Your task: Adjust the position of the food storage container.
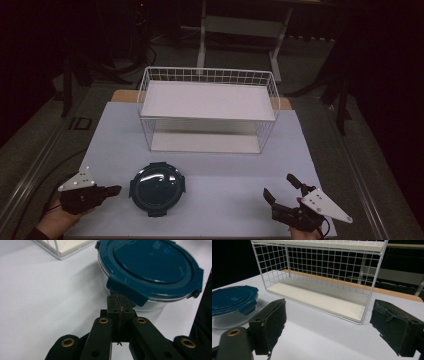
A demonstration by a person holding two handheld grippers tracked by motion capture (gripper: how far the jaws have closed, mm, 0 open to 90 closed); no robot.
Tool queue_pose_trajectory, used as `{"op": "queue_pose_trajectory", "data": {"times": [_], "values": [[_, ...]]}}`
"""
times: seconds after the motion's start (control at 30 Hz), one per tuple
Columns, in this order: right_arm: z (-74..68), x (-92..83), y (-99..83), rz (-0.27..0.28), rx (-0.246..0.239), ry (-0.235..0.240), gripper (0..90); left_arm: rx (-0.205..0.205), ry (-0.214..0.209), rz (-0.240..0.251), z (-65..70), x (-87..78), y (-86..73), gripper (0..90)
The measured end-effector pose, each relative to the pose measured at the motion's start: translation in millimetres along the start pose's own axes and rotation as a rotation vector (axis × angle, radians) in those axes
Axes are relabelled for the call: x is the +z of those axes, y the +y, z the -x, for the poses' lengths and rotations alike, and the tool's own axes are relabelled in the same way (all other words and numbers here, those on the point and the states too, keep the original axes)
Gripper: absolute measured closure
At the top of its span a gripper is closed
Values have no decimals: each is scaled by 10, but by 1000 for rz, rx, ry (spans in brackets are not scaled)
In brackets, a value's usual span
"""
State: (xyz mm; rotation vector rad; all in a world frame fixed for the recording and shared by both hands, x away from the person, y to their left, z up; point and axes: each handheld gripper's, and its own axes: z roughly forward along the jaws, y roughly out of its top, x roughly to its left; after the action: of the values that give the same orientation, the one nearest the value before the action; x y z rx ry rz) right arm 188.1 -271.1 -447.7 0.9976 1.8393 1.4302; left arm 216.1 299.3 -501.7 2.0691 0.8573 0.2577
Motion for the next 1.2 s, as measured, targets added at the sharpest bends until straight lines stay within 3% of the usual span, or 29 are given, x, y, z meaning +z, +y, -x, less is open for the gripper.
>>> {"op": "queue_pose_trajectory", "data": {"times": [0.3, 0.53, 0.63, 0.8, 0.9, 0.97, 1.2], "values": [[10, 4, -4, -2, 6, 1, 130, -6, -55, -24, 19, 143, 37, 898], [11, 9, -6, -5, 8, -1, 130, -18, -48, -31, 24, 169, 29, 898], [3, 21, -4, -8, 1, 2, 130, -13, -26, -51, 61, 169, 64, 898], [-6, 35, -2, -11, -1, 10, 130, -16, -31, -51, 74, 196, 84, 898], [-5, 36, -1, -10, -4, 9, 130, -30, -48, -15, 95, 236, 123, 898], [-2, 35, -2, -11, -2, 9, 130, -19, -32, -22, 116, 269, 156, 898], [-7, 42, -4, -13, -4, 12, 130, -29, -53, -18, 114, 332, 193, 898]]}}
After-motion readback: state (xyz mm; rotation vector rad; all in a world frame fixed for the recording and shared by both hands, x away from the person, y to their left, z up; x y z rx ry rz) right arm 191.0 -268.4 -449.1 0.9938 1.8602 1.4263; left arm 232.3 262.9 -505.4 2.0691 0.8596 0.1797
